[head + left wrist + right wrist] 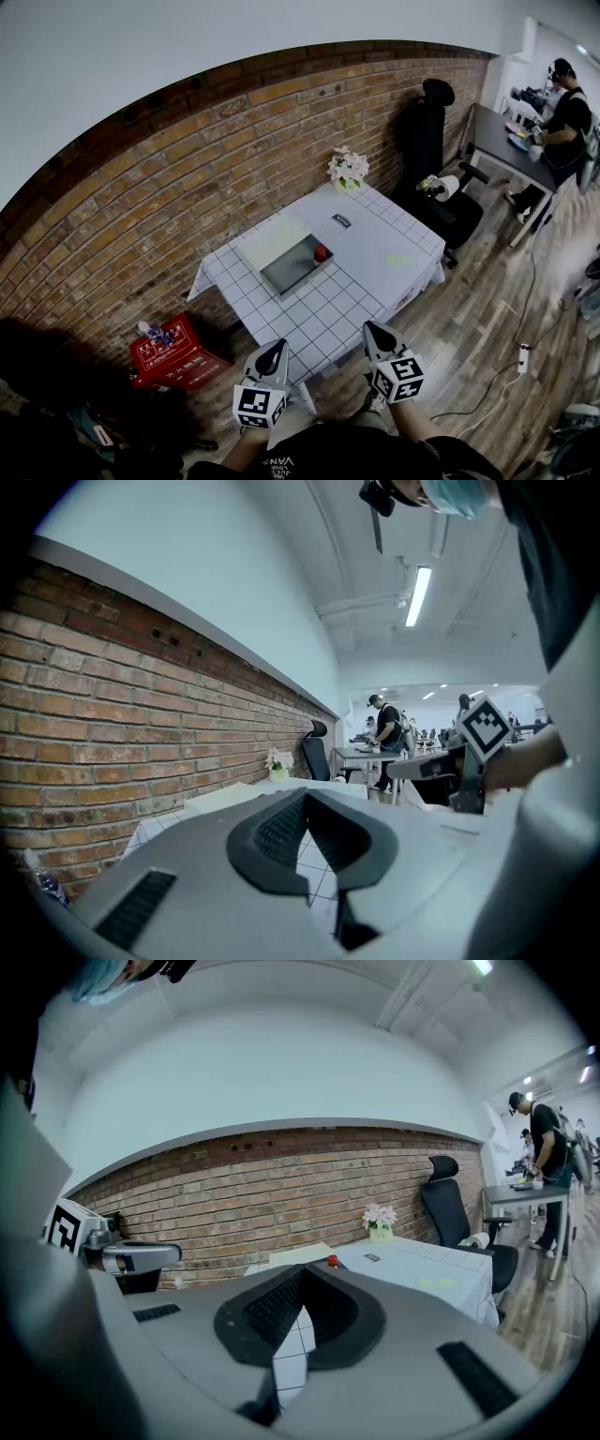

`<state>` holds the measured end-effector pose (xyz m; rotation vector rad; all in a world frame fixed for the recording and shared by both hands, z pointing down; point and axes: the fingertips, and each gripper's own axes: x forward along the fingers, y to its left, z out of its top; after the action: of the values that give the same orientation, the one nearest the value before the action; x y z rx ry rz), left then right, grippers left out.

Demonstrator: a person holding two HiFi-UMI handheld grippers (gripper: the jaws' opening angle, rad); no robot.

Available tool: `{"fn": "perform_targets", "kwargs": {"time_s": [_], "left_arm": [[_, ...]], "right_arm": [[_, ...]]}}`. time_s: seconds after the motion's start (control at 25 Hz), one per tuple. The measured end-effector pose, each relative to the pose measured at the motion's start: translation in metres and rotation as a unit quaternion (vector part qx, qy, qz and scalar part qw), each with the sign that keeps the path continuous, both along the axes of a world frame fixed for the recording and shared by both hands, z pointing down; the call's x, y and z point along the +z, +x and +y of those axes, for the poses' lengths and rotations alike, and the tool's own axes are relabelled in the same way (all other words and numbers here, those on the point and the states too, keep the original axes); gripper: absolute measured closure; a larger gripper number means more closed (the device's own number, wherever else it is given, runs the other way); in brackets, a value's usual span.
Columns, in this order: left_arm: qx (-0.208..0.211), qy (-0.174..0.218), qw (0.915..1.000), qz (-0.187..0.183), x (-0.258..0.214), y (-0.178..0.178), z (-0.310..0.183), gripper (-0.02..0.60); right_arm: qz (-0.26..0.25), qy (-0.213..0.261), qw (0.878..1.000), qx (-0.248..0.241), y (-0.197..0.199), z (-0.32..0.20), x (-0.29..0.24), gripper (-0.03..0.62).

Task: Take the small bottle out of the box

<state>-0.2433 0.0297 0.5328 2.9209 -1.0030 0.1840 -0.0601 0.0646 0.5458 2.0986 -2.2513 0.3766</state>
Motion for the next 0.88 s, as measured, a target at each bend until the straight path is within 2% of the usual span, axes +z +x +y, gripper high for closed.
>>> {"fn": "perform_targets", "kwargs": {"time_s": [0.16, 0.4, 0.64, 0.88], "left_arm": [[0.002, -0.003, 1.0, 0.006, -0.003, -0.006, -0.003, 0.571], [0.002, -0.008, 0.9999, 0.011, 0.001, -0.005, -0.008, 0.571], [-0.009, -0.016, 0.9997, 0.013, 0.004, 0.016, -0.018, 0.571], [-0.028, -0.022, 0.9993, 0.013, 0.004, 0.052, -0.032, 0.571]], "right_arm": [[-0.021, 0.012, 1.0, -0.005, -0.008, -0.003, -0.006, 0.591], [-0.022, 0.015, 1.0, 0.002, -0.007, -0.006, -0.003, 0.591], [-0.024, 0.007, 1.0, -0.013, 0.013, -0.016, 0.0, 0.591], [-0.022, -0.008, 0.999, -0.042, 0.042, -0.035, 0.004, 0.591]]}}
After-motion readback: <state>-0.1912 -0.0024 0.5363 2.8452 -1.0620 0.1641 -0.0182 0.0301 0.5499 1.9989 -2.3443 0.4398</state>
